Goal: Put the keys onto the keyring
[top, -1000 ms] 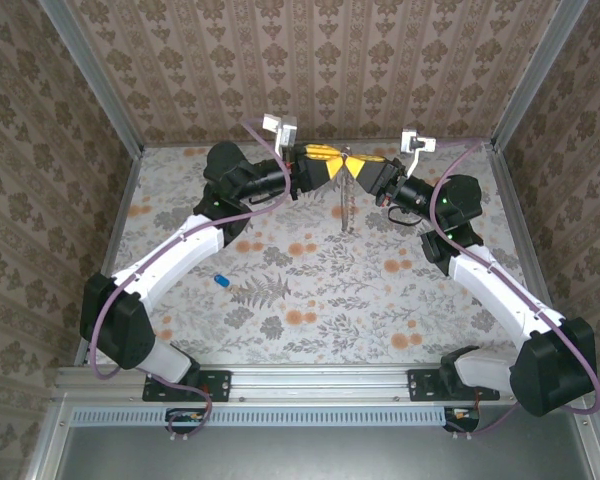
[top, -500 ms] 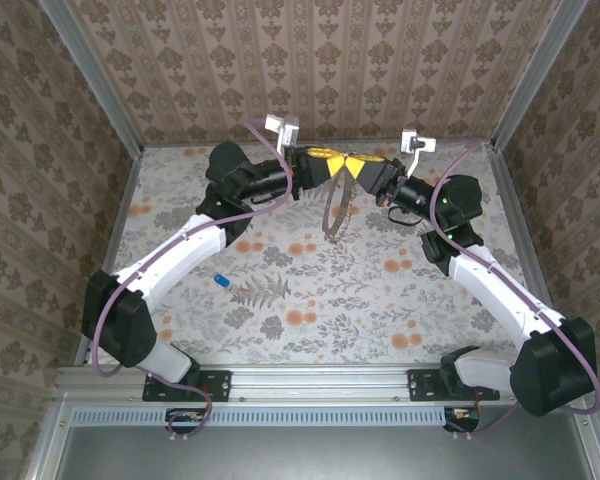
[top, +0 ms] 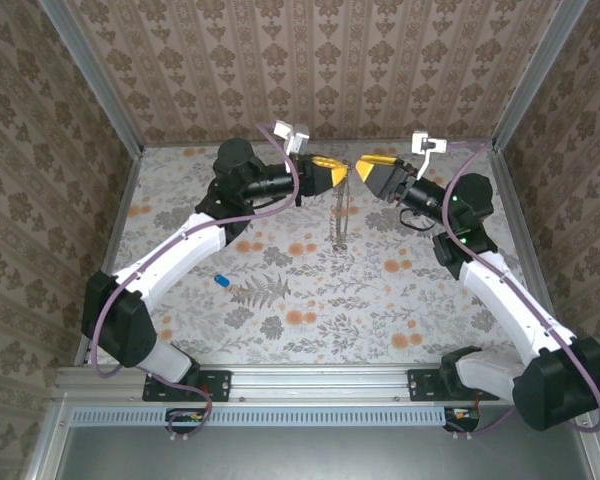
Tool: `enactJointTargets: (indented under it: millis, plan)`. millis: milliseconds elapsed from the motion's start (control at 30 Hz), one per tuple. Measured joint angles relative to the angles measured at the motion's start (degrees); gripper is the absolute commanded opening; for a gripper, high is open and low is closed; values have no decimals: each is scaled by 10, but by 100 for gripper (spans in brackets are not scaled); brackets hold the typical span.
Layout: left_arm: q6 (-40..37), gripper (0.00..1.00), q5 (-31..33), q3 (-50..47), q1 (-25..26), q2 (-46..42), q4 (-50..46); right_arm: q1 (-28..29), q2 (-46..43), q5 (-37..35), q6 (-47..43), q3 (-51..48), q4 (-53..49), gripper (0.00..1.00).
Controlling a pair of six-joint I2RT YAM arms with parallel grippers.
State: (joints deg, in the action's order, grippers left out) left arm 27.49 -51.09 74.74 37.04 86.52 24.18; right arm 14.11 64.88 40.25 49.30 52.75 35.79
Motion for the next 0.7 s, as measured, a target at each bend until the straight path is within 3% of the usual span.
enactJointTargets:
  millis: [367,700]
  plan:
    - [-154,0,-47,87,-12,-4,-199,-13,-19,77,-63,21,-129,41]
    - [-198,0,-92,123,-12,-3,-270,-13,1,133,-75,42,-137,34]
